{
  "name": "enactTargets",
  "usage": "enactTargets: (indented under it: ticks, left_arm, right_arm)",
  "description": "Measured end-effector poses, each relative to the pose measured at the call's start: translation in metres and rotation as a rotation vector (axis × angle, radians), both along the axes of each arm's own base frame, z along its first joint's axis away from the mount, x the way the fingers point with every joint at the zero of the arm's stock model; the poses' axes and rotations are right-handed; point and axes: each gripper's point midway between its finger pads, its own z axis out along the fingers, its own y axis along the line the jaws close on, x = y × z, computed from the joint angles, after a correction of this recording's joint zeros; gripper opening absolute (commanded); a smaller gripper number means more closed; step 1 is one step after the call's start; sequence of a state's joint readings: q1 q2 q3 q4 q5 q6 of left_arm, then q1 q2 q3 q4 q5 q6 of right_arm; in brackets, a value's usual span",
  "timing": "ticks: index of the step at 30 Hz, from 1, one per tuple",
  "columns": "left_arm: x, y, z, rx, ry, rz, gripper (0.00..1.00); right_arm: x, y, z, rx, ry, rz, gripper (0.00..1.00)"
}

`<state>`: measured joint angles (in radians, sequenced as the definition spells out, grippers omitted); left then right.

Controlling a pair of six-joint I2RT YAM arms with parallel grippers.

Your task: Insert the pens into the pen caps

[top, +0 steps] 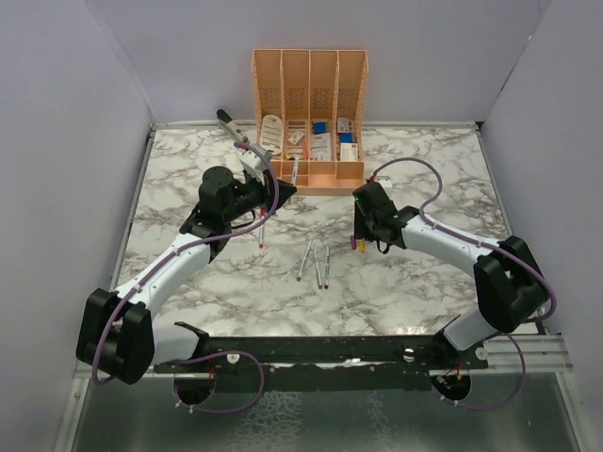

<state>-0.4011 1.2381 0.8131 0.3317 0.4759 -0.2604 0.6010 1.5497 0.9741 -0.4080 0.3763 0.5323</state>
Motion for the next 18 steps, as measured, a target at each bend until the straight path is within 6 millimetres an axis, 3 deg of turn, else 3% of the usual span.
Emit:
enactTargets:
  ticks: [4,8,18]
  left_arm:
    - [-0.001,-0.006,0.003,-0.020,0.003,-0.031,0.00]
    - [-0.003,-0.010,0.003,-0.037,0.016,-0.058,0.00]
    - [-0.007,-0.014,0.000,-0.059,0.054,-0.086,0.00]
  right_arm:
    - [-0.019,-0.006,-0.017,-0.002,0.064,0.001,0.41]
    - [-0.028,-0.006,-0.020,0.011,0.089,0.013,0.34]
    - [-0.030,0.002,-0.021,0.037,0.099,0.038,0.34]
